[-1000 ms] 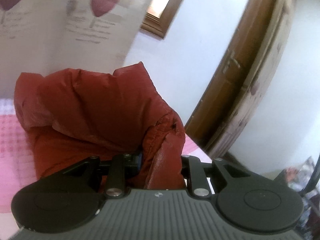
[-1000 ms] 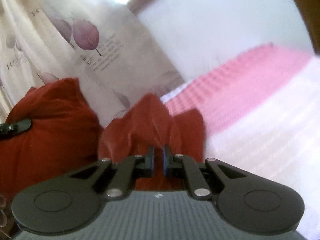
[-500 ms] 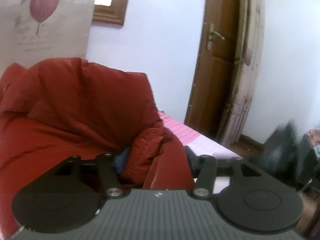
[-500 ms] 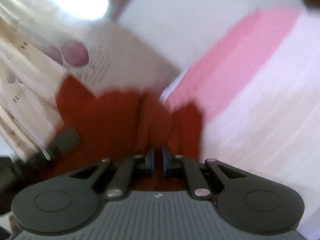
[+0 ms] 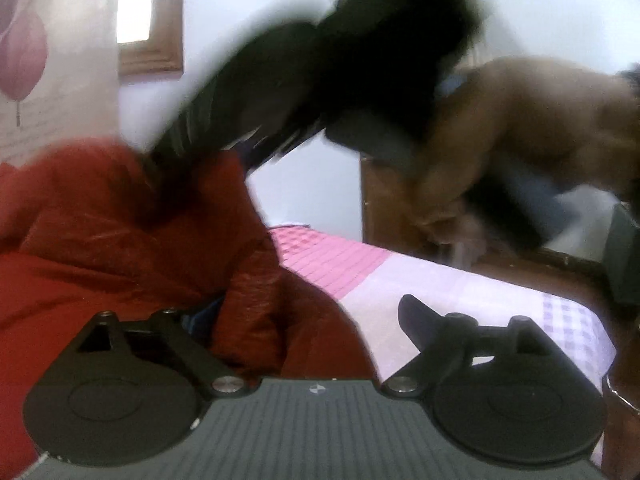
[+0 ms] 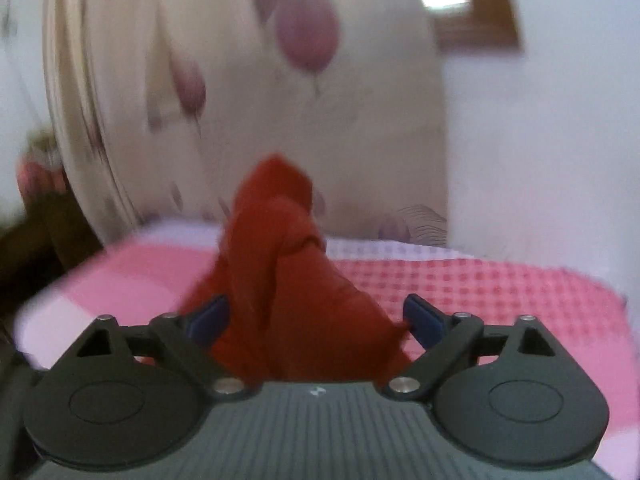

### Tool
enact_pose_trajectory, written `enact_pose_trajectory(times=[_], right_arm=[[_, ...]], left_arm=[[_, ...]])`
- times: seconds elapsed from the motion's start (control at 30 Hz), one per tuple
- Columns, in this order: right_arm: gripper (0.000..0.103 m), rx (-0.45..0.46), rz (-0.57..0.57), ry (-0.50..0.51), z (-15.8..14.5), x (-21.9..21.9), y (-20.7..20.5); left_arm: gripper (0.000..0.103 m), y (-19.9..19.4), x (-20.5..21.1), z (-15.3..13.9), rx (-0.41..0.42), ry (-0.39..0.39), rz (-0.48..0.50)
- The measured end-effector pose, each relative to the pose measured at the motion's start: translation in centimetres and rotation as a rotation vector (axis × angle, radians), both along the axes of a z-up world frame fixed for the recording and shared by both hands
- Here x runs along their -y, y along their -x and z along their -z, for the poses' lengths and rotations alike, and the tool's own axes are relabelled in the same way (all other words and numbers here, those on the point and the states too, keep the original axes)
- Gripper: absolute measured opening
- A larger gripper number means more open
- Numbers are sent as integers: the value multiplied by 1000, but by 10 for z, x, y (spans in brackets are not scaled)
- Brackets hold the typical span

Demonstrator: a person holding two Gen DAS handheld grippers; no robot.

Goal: Fold large clothes

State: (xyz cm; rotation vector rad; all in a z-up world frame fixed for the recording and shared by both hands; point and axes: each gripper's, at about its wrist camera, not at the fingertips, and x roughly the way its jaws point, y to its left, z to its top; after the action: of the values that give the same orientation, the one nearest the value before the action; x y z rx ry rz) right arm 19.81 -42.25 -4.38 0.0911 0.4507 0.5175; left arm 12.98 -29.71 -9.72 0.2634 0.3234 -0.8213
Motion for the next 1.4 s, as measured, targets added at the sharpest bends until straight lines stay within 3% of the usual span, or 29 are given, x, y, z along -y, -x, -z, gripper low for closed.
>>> enact_pose_trajectory(times=[0.03, 0.1, 0.2, 0.33, 0.4, 0.47, 0.57, 0.63, 0.67, 0.77, 0.9, 1.0, 1.07, 1.17, 1.23, 1.4], right_arm=[[35, -10, 17, 89, 5, -8, -7], [34, -30, 30, 141, 18, -6, -15], [33, -45, 27, 112, 39, 9, -12], [33, -54, 42, 20, 56, 26, -13], [33, -51, 34, -63, 61, 39, -16], [33, -64, 22, -169, 67, 52, -16], [37, -99, 14, -281, 78, 64, -21], [42, -134, 19, -360, 86, 77, -22], [46, -137, 37, -359, 88, 80, -20], [47, -148, 51, -348, 91, 81, -17], [51, -137, 72, -256, 84, 73, -14], [36, -132, 67, -183, 83, 53, -24], [27, -91, 69, -134, 78, 36, -28], [25, -39, 79, -184, 73, 30, -37], [25, -32, 90, -201, 88, 31, -40], [29, -124, 133, -322, 140, 43, -51]], left_arm=[[88, 4, -4, -2, -8, 19, 12], [87, 16, -17, -9, -22, 71, 8], [87, 41, -47, -20, -55, 193, -33], [82, 65, -80, -26, -20, 301, -156], [66, 57, -78, -23, -49, 284, -124], [60, 49, -67, -17, -91, 260, -58], [57, 51, -41, -3, -17, 167, 41], [55, 48, -29, 8, -30, 123, 88], [56, 46, -25, 14, -30, 108, 101], [56, 36, -13, 27, -2, 45, 121], [57, 30, -8, 36, 33, -2, 107], [58, 30, -20, 35, 64, -9, 81], [58, 24, -27, 31, 37, 20, 53], [58, 19, -32, 26, 5, 44, 57], [58, 22, -29, 29, 10, 35, 78], [60, 6, -22, 37, -32, 68, 78]])
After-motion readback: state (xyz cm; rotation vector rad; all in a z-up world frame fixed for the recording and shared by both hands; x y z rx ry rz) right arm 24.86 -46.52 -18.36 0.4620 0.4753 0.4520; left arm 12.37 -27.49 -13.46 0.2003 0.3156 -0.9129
